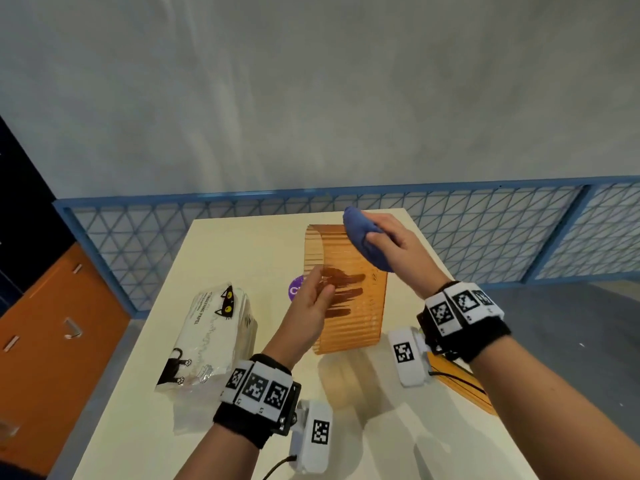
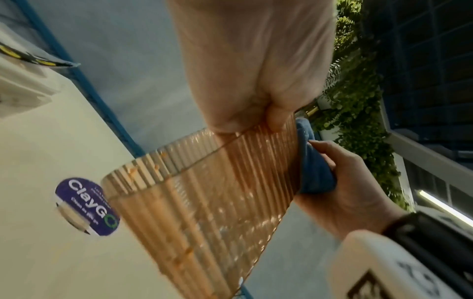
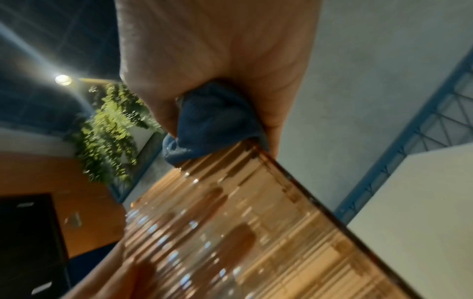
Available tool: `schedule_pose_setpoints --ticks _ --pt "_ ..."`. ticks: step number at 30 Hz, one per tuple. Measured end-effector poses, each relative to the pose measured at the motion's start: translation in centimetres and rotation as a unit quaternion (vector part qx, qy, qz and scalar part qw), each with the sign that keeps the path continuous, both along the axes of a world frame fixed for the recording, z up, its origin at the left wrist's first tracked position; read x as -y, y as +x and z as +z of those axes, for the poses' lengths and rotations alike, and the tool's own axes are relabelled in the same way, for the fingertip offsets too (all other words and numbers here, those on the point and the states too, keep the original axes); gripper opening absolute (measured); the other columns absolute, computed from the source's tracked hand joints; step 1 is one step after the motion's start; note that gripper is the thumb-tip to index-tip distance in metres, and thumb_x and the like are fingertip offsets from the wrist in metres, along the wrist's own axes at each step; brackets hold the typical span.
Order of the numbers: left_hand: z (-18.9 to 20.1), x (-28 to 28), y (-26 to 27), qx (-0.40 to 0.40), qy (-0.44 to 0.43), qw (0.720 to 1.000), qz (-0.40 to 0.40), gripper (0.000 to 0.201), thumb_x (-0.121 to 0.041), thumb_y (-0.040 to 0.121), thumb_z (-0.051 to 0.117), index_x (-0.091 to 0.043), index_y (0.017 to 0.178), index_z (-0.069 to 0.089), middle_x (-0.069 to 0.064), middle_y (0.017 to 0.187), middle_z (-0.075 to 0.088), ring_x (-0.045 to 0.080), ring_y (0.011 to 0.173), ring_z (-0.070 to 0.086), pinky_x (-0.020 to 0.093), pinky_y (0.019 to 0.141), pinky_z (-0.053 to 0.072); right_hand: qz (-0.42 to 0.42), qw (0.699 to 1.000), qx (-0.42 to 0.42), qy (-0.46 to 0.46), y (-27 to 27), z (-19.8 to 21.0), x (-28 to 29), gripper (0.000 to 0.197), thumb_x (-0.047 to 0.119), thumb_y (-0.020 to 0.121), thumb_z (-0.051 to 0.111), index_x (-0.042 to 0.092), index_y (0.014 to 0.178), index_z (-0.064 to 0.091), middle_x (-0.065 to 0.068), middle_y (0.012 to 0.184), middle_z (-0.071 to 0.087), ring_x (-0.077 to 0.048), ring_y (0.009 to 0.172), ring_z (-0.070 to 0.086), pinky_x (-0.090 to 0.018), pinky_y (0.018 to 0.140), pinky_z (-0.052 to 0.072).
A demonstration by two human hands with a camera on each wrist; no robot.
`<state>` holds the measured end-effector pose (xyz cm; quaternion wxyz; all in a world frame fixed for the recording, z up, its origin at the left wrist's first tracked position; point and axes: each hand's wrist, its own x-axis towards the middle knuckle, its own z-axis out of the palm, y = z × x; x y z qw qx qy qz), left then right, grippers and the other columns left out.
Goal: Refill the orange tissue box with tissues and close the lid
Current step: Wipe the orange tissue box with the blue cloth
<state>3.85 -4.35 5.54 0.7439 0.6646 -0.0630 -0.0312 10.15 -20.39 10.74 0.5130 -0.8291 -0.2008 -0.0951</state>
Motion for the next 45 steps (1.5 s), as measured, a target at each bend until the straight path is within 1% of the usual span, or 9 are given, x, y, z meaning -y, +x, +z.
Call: schedule_pose_setpoints --ticks 2,5,8,19,24,29,36,40,45 --pt "1.1 0.0 0.2 -0.033 -0.094 0.995 -0.022 0.038 0.005 0.090 0.040 -0.013 0.121 0.051 0.002 0.111 0.068 0.020 0.096 0.067 0.033 0.081 0.053 0.021 0.999 0.032 -0.023 -1.1 -0.5 -0.5 0.037 0.010 0.092 0.050 0.015 0.128 0.055 -0.002 0.131 0.053 -0.007 0.117 0.047 0.000 0.095 0.032" --pt "2.3 -0.4 0.4 -0.072 -0.198 0.978 -0.009 0.025 -0.010 0.086 0.045 -0.010 0.104 0.063 0.007 0.086 0.073 0.020 0.075 0.070 0.032 0.066 0.058 0.041 0.991 0.087 -0.097 -3.2 -2.7 -1.4 0.044 0.025 0.088 0.050 0.026 0.131 0.052 -0.001 0.138 0.046 -0.013 0.126 0.041 -0.020 0.107 0.031" --pt "2.0 -1.1 0.4 -0.112 -0.222 0.967 0.048 0.045 -0.038 0.100 0.030 -0.009 0.118 0.059 0.016 0.112 0.067 0.029 0.099 0.065 0.040 0.082 0.053 0.039 0.964 0.173 -0.197 -4.6 -4.4 -1.7 0.046 0.040 0.089 0.048 0.032 0.134 0.046 -0.001 0.144 0.041 -0.020 0.133 0.031 -0.031 0.111 0.026" --pt "2.0 -2.5 -1.3 0.031 -0.004 1.000 0.007 0.036 -0.043 0.089 0.044 -0.047 0.124 0.046 0.000 0.132 0.058 0.019 0.120 0.057 0.039 0.103 0.044 0.114 0.971 0.050 -0.204 -0.6 0.9 -3.6 0.041 0.027 0.098 0.043 0.021 0.138 0.045 -0.001 0.145 0.043 -0.015 0.134 0.038 -0.029 0.114 0.029" --pt "2.0 -3.4 -1.7 0.011 0.050 0.999 0.007 0.020 -0.029 0.098 0.045 -0.034 0.116 0.052 0.000 0.123 0.060 0.017 0.117 0.055 0.042 0.109 0.038 0.194 0.946 0.118 -0.231 -3.0 -0.6 -4.4 0.044 0.033 0.096 0.036 0.033 0.140 0.037 0.010 0.152 0.031 -0.003 0.141 0.019 -0.019 0.114 0.017" --pt "1.1 -2.7 -1.8 -0.014 0.069 0.996 -0.052 0.035 -0.045 0.090 0.048 -0.041 0.125 0.049 0.002 0.126 0.062 0.027 0.119 0.058 0.050 0.109 0.037 0.168 0.949 0.041 -0.264 0.2 0.7 -3.7 0.039 0.025 0.100 0.038 0.023 0.139 0.043 0.001 0.139 0.050 -0.015 0.127 0.045 -0.017 0.096 0.031" --pt "1.7 -2.3 -1.4 0.020 0.103 0.994 -0.004 0.023 -0.027 0.093 0.049 -0.020 0.114 0.057 -0.009 0.100 0.062 0.008 0.103 0.057 0.019 0.087 0.043 0.222 0.938 0.129 -0.235 -1.8 0.1 -4.7 0.041 0.027 0.097 0.040 0.028 0.138 0.045 0.005 0.146 0.040 -0.008 0.133 0.036 -0.018 0.106 0.028" --pt "0.9 -1.7 -2.0 0.014 0.085 0.994 -0.066 0.032 -0.030 0.093 0.050 -0.037 0.124 0.047 -0.008 0.123 0.062 0.006 0.114 0.061 0.020 0.099 0.046 0.121 0.982 -0.073 -0.129 0.1 0.7 -2.3 0.035 0.025 0.100 0.038 0.021 0.133 0.049 0.007 0.122 0.056 -0.014 0.117 0.051 -0.012 0.093 0.038" --pt "2.1 -2.0 -0.9 -0.074 -0.173 0.982 -0.026 0.025 -0.021 0.077 0.057 -0.013 0.098 0.069 0.005 0.091 0.071 0.016 0.083 0.069 0.027 0.074 0.057 0.129 0.987 -0.056 -0.082 -0.9 -0.8 -1.9 0.033 0.022 0.098 0.044 0.020 0.129 0.054 0.005 0.121 0.058 -0.008 0.111 0.052 -0.009 0.092 0.038"
